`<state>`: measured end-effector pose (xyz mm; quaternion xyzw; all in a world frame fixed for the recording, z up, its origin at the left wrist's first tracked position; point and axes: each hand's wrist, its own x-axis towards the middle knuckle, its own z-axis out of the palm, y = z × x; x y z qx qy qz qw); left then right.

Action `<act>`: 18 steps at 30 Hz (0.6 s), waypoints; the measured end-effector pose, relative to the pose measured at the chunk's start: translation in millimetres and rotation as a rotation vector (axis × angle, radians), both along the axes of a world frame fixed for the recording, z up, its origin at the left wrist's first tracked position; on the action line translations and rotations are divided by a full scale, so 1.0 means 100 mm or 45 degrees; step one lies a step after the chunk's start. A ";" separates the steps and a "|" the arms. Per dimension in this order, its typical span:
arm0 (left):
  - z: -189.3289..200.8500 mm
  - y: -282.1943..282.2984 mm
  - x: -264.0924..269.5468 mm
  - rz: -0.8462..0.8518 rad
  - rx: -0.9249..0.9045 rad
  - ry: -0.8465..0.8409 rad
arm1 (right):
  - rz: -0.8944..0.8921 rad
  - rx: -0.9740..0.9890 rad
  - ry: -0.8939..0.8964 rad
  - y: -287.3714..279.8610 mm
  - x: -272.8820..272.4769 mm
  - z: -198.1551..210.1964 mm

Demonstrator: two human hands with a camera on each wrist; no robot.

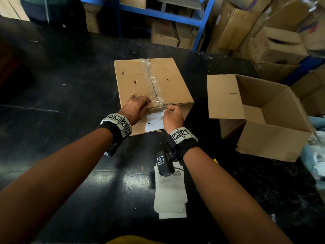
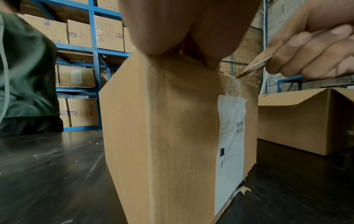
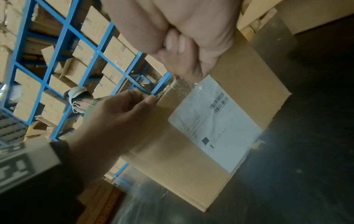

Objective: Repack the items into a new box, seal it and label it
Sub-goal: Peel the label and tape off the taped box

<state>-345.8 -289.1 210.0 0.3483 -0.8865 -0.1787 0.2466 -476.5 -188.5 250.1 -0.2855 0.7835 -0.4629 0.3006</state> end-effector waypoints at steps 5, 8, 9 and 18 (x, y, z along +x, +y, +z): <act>0.00 -0.01 0.02 -0.003 0.003 0.019 | 0.006 0.013 0.013 0.05 -0.01 -0.04; 0.00 0.01 0.01 -0.009 -0.014 0.025 | 0.013 0.013 -0.021 -0.01 -0.02 -0.03; 0.00 0.01 0.01 -0.011 -0.021 0.025 | 0.009 0.017 -0.044 -0.03 -0.01 -0.03; 0.01 0.00 0.00 0.003 0.028 0.009 | -0.031 -0.021 -0.099 -0.02 0.03 -0.07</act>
